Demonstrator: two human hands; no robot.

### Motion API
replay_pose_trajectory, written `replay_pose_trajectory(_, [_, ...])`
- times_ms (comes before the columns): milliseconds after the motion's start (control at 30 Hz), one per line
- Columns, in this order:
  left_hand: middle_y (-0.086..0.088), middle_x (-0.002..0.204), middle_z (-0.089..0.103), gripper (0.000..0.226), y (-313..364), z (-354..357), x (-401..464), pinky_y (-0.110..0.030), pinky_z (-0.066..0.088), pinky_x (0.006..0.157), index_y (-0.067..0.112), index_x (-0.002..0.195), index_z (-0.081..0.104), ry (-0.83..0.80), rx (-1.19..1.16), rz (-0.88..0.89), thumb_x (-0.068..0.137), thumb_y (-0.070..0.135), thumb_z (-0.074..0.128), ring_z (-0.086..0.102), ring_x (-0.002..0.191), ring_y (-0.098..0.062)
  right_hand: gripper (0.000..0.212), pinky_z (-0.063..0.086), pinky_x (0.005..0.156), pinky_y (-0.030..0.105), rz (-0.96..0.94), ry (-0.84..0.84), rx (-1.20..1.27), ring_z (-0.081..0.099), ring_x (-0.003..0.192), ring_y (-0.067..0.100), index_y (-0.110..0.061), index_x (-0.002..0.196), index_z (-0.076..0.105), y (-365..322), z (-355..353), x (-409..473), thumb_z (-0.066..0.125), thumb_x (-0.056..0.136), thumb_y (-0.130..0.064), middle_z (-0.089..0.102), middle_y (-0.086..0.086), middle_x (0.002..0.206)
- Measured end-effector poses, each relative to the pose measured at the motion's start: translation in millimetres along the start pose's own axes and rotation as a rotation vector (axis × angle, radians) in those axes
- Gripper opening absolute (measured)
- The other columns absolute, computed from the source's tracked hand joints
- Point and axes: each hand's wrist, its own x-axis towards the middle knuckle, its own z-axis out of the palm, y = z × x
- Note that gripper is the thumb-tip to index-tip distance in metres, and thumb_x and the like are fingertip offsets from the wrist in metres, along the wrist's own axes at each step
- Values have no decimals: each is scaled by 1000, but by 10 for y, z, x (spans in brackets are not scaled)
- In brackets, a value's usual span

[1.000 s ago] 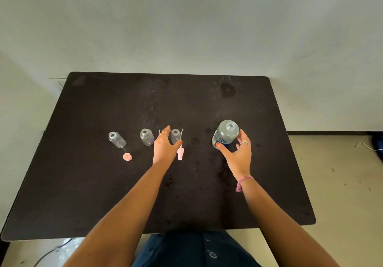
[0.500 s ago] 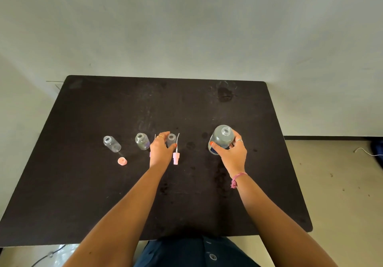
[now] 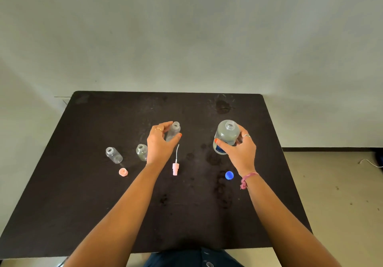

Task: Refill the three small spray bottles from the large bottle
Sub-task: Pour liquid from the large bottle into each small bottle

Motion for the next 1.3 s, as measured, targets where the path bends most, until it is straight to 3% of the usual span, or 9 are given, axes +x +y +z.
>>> replay_pose_trajectory(100, [5,119,60,40,331,-31,-11,-10,45,85,24,119,63,13,-60,57,82,25,78,61,106,-10,66,48,81,10,-55,12,0,58,108,14,-28,123,54,-221,-118,99,87,66,-26,59,-8,117])
replay_pose_trajectory(233, [8,116,60,39,778,-65,-78,-19,52,86,30,115,62,9,-145,137,81,24,79,61,104,-5,69,50,82,15,-146,44,-10,57,107,12,-30,123,56,-531,-304,223,89,63,-29,59,-7,118])
replay_pose_trajectory(367, [10,116,61,40,1124,-82,-166,-8,49,78,35,113,60,38,-191,211,80,25,80,60,100,3,67,50,81,16,-279,69,-73,57,103,6,-30,121,59,-860,-516,325,89,61,-35,61,-9,112])
replay_pose_trajectory(567, [16,111,62,44,1514,-114,-280,-8,48,81,31,119,64,59,-279,265,79,25,81,61,100,8,69,54,81,31,-430,95,-128,58,98,9,-33,121,61,-1371,-819,425,89,59,-31,60,-6,106])
replay_pose_trajectory(700, [16,111,59,44,1722,-135,-341,-1,43,73,30,120,64,81,-291,315,80,25,80,58,102,8,70,52,80,27,-529,106,-186,57,96,11,-31,122,60,-1661,-968,459,88,58,-32,58,-5,104])
replay_pose_trajectory(833, [15,112,63,44,1879,-135,-379,-8,50,79,26,119,66,102,-309,325,78,30,81,58,99,12,73,49,80,24,-611,113,-256,58,98,14,-29,125,60,-1846,-1070,507,88,57,-34,59,-2,105])
replay_pose_trajectory(1033, [13,110,67,47,2100,-142,-430,3,42,75,22,119,67,70,-315,354,76,33,83,62,98,6,77,43,79,21,-718,133,-370,58,99,21,-24,128,58,-2053,-1163,556,89,59,-37,59,2,106])
replay_pose_trajectory(1300, [12,109,68,46,2264,-152,-492,-4,48,73,26,117,67,33,-336,370,75,35,82,60,93,11,76,47,80,25,-818,154,-439,57,101,23,-22,129,58,-2259,-1234,554,86,61,-37,59,3,108])
